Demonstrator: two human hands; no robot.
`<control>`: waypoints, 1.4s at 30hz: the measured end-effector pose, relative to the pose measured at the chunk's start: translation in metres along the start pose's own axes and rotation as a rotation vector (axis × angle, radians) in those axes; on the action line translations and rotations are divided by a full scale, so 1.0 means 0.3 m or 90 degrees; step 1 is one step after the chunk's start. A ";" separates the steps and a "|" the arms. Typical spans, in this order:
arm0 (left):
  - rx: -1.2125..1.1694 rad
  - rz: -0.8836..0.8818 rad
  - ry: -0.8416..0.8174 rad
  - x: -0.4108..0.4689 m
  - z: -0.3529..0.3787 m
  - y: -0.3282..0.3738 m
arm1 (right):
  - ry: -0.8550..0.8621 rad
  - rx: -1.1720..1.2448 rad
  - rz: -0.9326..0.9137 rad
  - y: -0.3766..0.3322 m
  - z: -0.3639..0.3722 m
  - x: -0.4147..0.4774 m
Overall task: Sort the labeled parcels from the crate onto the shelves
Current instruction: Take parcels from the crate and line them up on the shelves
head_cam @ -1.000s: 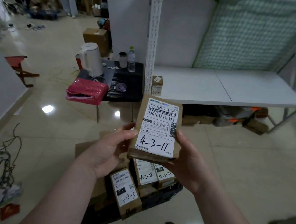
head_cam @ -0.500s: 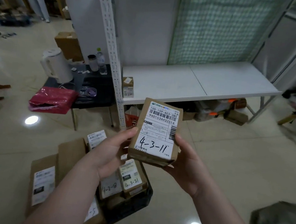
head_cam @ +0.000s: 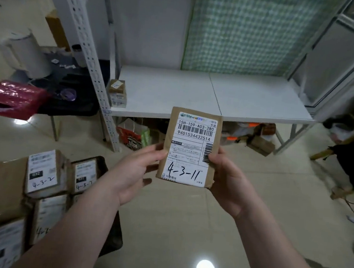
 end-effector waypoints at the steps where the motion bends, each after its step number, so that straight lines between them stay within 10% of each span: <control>1: 0.004 0.001 0.009 0.015 -0.006 0.006 | -0.008 0.002 0.001 -0.001 -0.003 0.021; 42: 0.056 0.023 0.424 1.279 -0.886 0.256 | -0.248 -0.237 0.114 0.060 0.242 1.819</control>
Point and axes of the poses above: each hand's wrist, its own x-axis towards the middle knuckle, its own z-axis out of the palm, y = z × x, the point moved 6 cm from there along x, towards the middle knuckle, and after that the axes turned 1 degree about -z, right-handed, at the moved point
